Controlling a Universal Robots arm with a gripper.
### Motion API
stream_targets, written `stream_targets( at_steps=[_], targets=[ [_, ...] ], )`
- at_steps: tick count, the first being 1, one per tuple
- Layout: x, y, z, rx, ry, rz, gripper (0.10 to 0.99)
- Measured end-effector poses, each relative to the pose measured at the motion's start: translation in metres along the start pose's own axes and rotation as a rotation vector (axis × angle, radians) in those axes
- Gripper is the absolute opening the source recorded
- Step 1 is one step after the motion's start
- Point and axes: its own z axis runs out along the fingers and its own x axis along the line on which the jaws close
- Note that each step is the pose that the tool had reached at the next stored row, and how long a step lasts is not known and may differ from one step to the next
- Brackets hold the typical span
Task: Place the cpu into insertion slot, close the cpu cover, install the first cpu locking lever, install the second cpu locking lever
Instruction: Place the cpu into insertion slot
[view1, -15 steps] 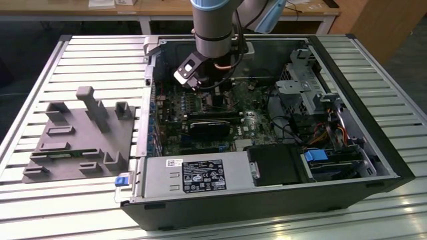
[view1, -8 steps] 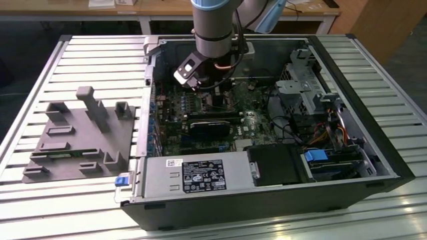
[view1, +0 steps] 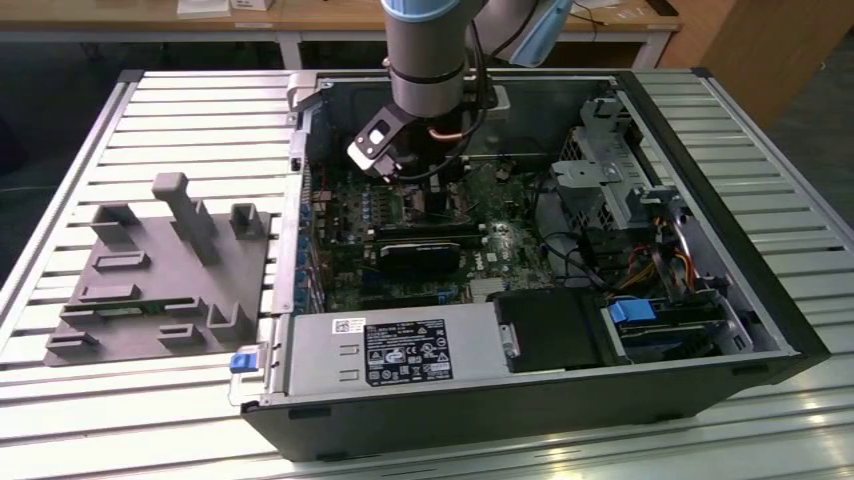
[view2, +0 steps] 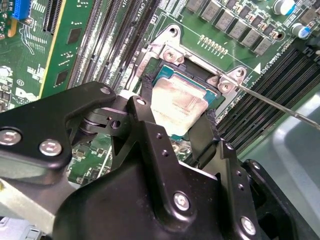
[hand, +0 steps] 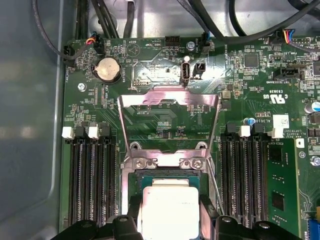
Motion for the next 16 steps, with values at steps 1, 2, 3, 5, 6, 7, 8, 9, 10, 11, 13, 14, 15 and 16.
stream_targets(
  at_steps=[1,2,3,5,6,7,8,9,10,11,13,14,15,16],
  targets=[
    [0.0,0.0001,0.0001,0.0,0.0,0.0,0.537],
    [0.0,0.0004,0.0002,0.0,0.0001,0.0,0.537],
    [0.0,0.0009,0.0003,0.0,0.0002,0.0,0.537],
    [0.0,0.0014,0.0003,0.0,0.0002,0.0,0.537],
    [0.0,0.0014,0.0004,0.0,0.0001,0.0,0.537],
    [0.0001,0.0014,0.001,0.0,0.0003,0.0,0.537],
    [0.0,0.0013,0.0014,0.0,0.0002,0.0,0.537],
    [0.0,0.0013,0.0014,0.0,0.0,0.0,0.537],
    [0.0,0.0013,0.0014,0.0,-0.0001,0.0,0.537],
    [-0.0001,0.0013,0.0014,0.0,-0.0002,0.0,0.537],
    [-0.0001,0.0013,0.0015,0.0,0.0,0.0,0.537],
    [0.0,0.0013,0.0016,0.0,0.0001,0.0,0.537],
    [0.0,0.0013,0.0016,0.0,0.0001,0.0,0.553],
    [0.0,0.0013,0.0016,0.0,0.0001,0.0,0.553]
  ],
)
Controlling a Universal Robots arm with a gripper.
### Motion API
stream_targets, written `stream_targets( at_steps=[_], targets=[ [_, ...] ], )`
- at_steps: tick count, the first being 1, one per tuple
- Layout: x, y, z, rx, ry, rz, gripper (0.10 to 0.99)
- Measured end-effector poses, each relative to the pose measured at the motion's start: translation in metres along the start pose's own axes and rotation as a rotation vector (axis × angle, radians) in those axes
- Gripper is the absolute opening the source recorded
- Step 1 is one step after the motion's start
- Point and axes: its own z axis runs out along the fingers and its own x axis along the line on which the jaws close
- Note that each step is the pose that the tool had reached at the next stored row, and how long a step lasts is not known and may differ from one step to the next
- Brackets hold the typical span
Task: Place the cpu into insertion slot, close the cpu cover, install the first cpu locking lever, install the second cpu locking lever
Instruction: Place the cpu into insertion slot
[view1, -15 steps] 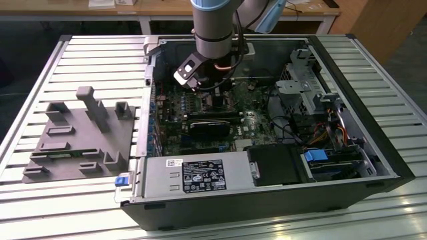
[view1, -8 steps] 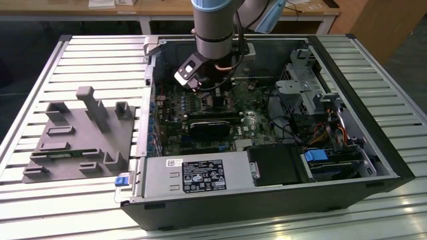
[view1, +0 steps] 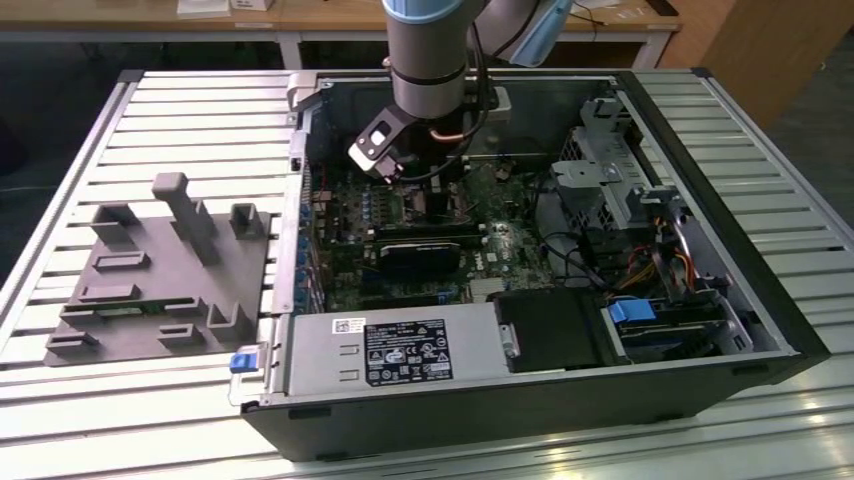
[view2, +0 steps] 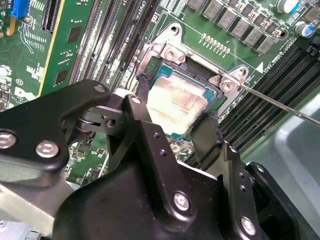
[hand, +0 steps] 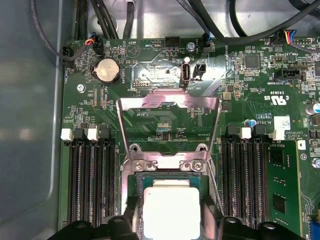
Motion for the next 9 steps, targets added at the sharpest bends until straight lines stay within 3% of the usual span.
stream_targets(
  at_steps=[1,9],
  targets=[
    [0.0,0.0,0.0,0.0,0.0,0.0,0.612],
    [0.0,0.0,-0.0004,0.0,0.0082,0.001,0.612]
  ],
)
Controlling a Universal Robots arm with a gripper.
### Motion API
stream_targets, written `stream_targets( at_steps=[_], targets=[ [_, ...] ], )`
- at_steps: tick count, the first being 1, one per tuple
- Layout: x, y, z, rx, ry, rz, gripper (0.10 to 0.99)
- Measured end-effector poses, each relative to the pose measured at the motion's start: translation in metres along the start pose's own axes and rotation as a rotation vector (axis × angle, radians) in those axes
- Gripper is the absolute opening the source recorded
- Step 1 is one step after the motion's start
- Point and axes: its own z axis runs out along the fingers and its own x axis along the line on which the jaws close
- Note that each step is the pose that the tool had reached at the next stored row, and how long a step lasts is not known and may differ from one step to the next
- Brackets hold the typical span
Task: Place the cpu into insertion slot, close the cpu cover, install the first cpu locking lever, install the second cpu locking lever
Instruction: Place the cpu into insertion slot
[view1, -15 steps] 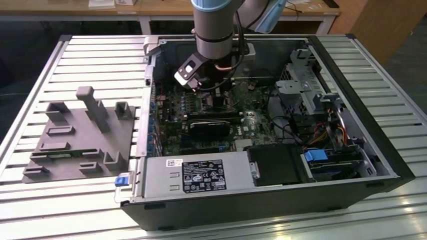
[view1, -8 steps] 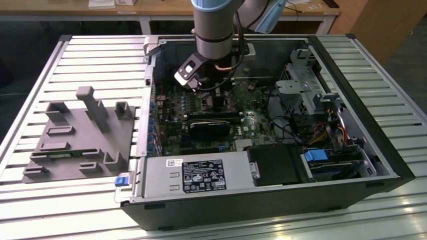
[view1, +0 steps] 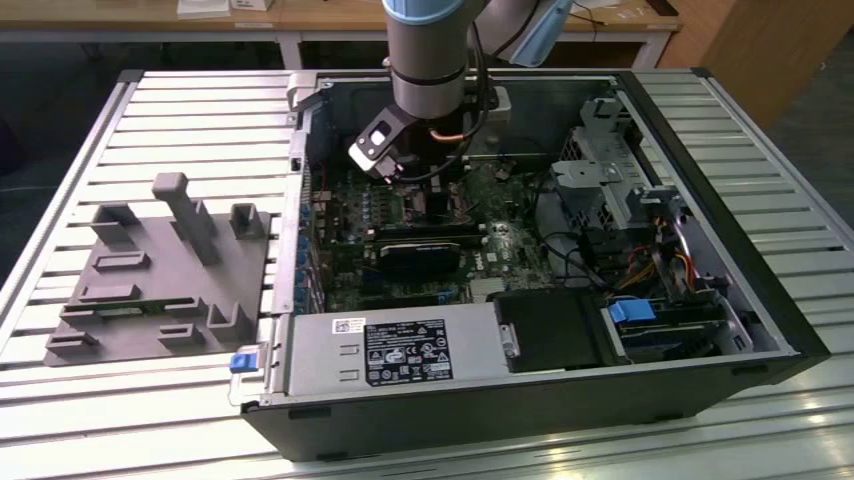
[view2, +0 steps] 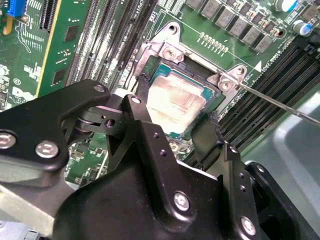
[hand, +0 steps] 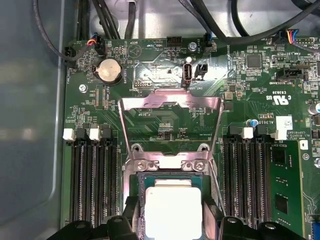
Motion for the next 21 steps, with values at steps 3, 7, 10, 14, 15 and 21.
stream_targets(
  at_steps=[3,7,10,14,15,21],
  targets=[
    [0.0,0.0001,-0.0003,0.0,0.0059,0.0,0.612],
    [0.0001,0.0001,-0.0003,0.0,0.018,0.001,0.612],
    [0.0001,0.0001,-0.0006,0.0,0.0182,0.002,0.612],
    [0.0002,0.0003,-0.0031,0.0,0.0172,0.001,0.612],
    [0.0002,0.0004,-0.0039,0.0,0.0169,0.002,0.612],
    [0.0005,0.0009,-0.0102,0.0,0.0159,0.002,0.612]
  ],
)
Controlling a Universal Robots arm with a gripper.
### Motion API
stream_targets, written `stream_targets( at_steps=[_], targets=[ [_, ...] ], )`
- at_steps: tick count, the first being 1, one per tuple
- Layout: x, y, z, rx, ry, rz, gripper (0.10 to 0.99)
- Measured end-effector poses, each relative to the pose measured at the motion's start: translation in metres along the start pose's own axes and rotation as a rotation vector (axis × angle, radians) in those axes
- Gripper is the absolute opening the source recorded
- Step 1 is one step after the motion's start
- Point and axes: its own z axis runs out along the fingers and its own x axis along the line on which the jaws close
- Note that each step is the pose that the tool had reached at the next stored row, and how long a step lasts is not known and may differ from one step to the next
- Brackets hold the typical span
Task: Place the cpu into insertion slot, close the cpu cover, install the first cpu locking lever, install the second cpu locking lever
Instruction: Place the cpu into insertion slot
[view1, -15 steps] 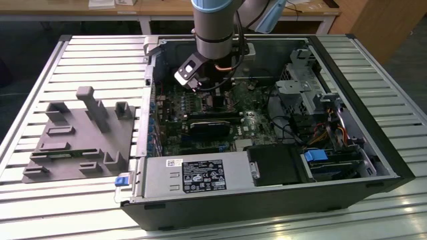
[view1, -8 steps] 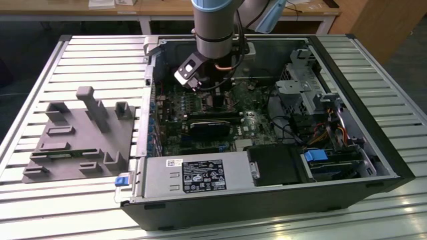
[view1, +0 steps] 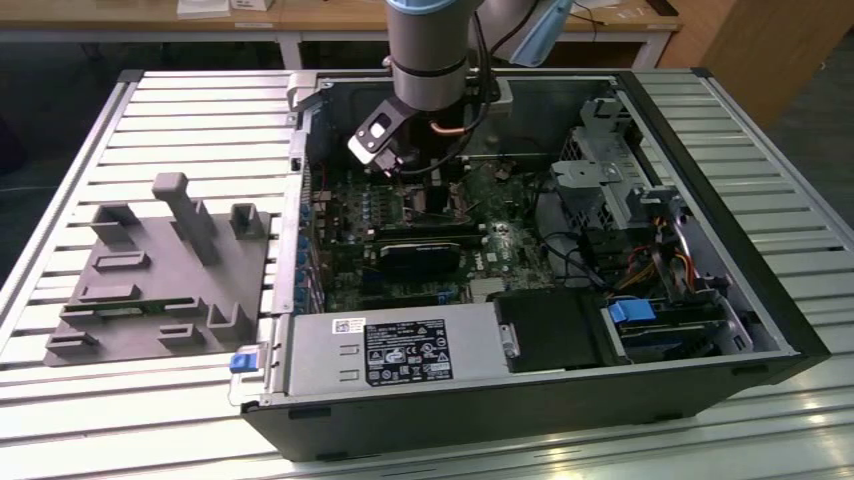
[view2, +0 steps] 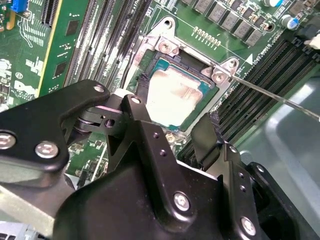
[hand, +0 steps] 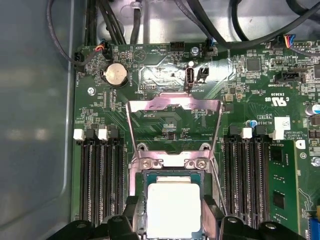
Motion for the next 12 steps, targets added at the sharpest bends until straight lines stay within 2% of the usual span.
stream_targets(
  at_steps=[7,12],
  targets=[
    [0.0004,0.0006,-0.0067,0.0,0.0,0.0,0.612],
    [0.0005,0.0006,-0.0071,0.0,0.0,0.001,0.612]
  ],
)
